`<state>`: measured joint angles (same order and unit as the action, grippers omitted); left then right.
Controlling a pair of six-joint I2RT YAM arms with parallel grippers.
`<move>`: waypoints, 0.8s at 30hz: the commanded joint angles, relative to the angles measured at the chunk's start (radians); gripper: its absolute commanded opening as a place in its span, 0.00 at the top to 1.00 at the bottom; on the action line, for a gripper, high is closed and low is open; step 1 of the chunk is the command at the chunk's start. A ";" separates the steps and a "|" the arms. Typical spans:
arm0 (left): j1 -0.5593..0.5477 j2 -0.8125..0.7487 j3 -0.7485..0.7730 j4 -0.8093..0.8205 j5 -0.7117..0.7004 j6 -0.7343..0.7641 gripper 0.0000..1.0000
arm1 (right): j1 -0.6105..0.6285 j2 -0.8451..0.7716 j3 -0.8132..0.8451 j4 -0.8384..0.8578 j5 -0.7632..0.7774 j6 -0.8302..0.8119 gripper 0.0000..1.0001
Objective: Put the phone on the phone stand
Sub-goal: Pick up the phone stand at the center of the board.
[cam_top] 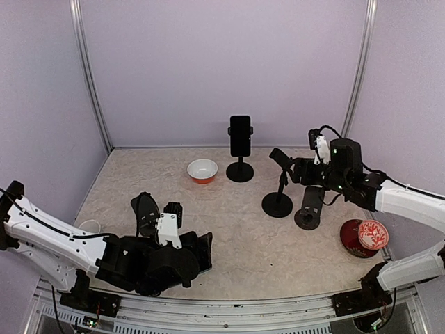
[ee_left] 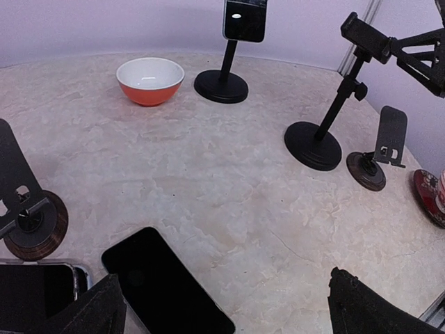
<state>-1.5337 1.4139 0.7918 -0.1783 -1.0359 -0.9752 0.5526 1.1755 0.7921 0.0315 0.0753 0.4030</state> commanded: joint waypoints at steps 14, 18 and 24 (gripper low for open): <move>-0.014 -0.036 -0.018 -0.115 -0.073 -0.098 0.01 | -0.051 0.102 0.109 0.097 -0.330 0.036 0.91; -0.003 -0.018 -0.012 -0.097 -0.068 -0.086 0.01 | -0.049 0.045 0.111 0.058 -0.380 -0.002 0.98; -0.002 0.011 -0.006 -0.078 -0.053 -0.074 0.01 | -0.049 -0.026 0.127 -0.001 -0.518 -0.053 1.00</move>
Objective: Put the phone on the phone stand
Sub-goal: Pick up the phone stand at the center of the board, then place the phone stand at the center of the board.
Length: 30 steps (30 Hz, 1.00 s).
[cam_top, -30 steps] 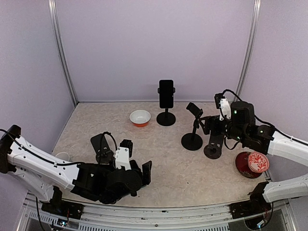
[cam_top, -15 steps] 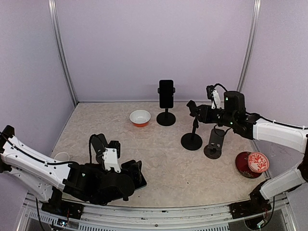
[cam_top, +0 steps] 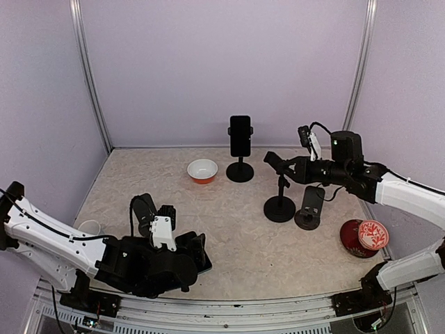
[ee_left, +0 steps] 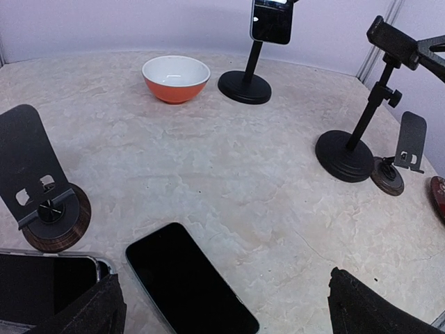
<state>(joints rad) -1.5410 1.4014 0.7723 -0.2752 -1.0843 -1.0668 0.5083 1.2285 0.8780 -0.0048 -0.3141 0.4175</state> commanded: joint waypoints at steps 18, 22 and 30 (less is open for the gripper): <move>0.016 0.030 0.023 0.023 -0.017 0.041 0.01 | 0.088 0.079 0.125 -0.084 -0.669 -0.275 1.00; 0.016 0.032 0.011 0.042 -0.006 0.044 0.01 | 0.099 0.145 0.196 -0.170 -0.714 -0.388 1.00; 0.016 0.023 -0.010 0.028 -0.004 0.021 0.01 | 0.104 0.219 0.279 -0.311 -0.666 -0.538 0.99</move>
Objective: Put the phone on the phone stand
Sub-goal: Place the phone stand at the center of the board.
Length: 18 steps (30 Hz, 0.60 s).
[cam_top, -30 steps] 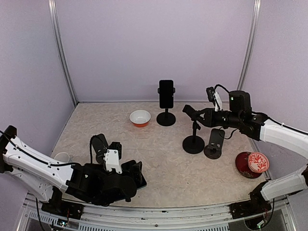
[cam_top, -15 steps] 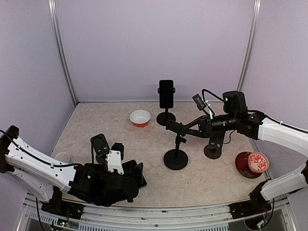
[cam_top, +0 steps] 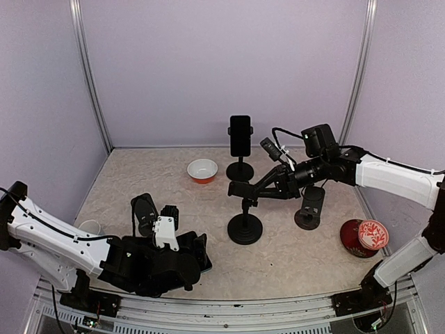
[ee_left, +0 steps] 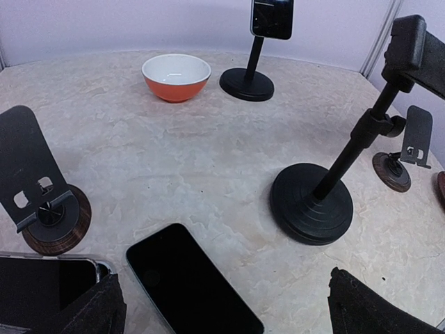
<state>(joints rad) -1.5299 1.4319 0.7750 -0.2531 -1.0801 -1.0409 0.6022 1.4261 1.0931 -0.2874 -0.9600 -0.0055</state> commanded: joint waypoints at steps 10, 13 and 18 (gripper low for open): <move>0.006 -0.017 -0.031 0.008 -0.006 -0.018 0.01 | 0.025 0.009 0.070 -0.038 0.278 -0.083 0.54; 0.006 -0.023 -0.035 0.008 -0.008 -0.026 0.01 | 0.065 -0.041 0.072 -0.036 0.459 -0.058 0.36; 0.011 -0.036 -0.040 -0.012 -0.036 -0.057 0.01 | 0.147 -0.118 0.080 -0.034 0.763 0.039 0.04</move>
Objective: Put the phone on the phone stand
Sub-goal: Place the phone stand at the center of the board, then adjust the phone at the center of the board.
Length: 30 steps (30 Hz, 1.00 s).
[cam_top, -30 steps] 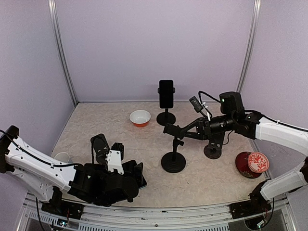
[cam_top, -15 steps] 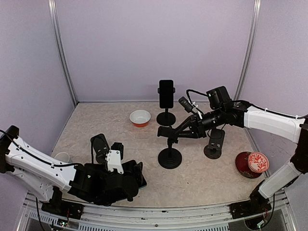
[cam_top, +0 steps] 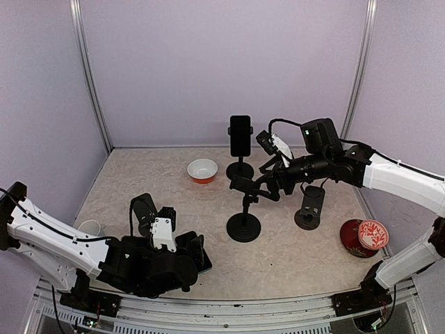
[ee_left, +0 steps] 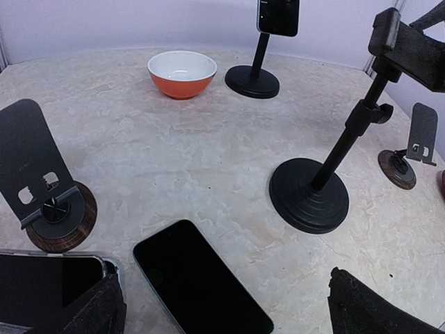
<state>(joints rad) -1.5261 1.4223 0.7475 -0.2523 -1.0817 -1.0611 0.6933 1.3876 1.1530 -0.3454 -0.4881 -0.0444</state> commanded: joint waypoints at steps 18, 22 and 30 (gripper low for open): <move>0.007 -0.237 -0.068 -0.262 -0.160 -0.244 0.01 | 0.646 0.025 -0.213 0.444 0.873 0.298 0.00; 0.003 -0.280 -0.104 -0.248 -0.164 -0.251 0.01 | 0.696 0.169 -0.203 0.499 0.953 0.318 0.00; -0.005 -0.265 -0.105 -0.248 -0.159 -0.261 0.01 | 0.706 0.392 -0.186 0.604 1.002 0.424 0.00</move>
<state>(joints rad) -1.5269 1.1465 0.6456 -0.4805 -1.2201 -1.3048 1.3926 1.7275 0.9554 0.1493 0.4610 0.3012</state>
